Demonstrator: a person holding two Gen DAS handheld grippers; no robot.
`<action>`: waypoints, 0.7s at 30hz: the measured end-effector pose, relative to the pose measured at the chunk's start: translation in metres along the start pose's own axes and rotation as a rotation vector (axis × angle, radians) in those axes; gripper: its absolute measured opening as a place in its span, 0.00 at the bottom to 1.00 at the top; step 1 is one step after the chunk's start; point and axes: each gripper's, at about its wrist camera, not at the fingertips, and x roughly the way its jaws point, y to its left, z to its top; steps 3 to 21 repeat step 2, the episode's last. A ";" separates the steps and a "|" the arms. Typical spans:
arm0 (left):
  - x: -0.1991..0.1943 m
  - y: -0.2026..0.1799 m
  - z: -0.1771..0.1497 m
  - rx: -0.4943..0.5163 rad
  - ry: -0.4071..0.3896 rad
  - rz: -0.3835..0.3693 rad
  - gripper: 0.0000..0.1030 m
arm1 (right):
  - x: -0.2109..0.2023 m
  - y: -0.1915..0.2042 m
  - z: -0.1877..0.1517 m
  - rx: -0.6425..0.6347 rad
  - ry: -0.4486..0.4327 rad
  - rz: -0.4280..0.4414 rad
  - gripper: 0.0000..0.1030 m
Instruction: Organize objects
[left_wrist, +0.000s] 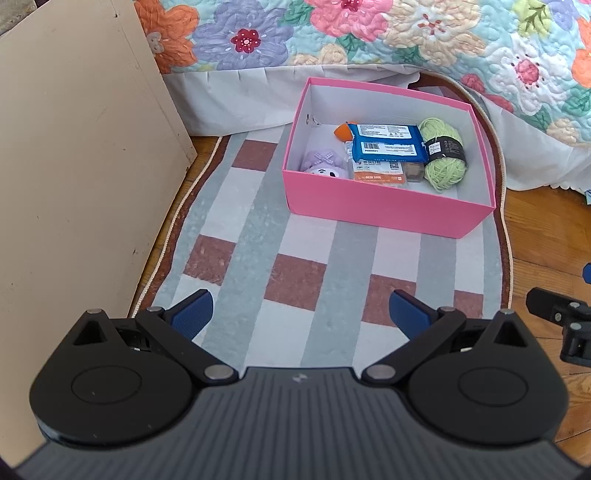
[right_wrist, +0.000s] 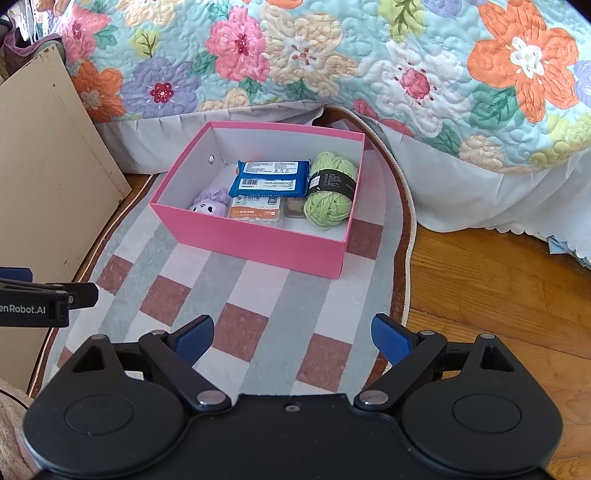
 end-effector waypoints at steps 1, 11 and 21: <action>0.000 0.000 0.000 0.000 0.000 0.001 1.00 | 0.000 0.000 0.000 -0.001 -0.001 -0.001 0.92; 0.000 -0.001 -0.001 -0.001 0.001 0.001 1.00 | 0.000 0.000 0.000 -0.003 -0.001 -0.002 0.92; 0.000 -0.001 -0.001 -0.001 0.001 0.001 1.00 | 0.000 0.000 0.000 -0.003 -0.001 -0.002 0.92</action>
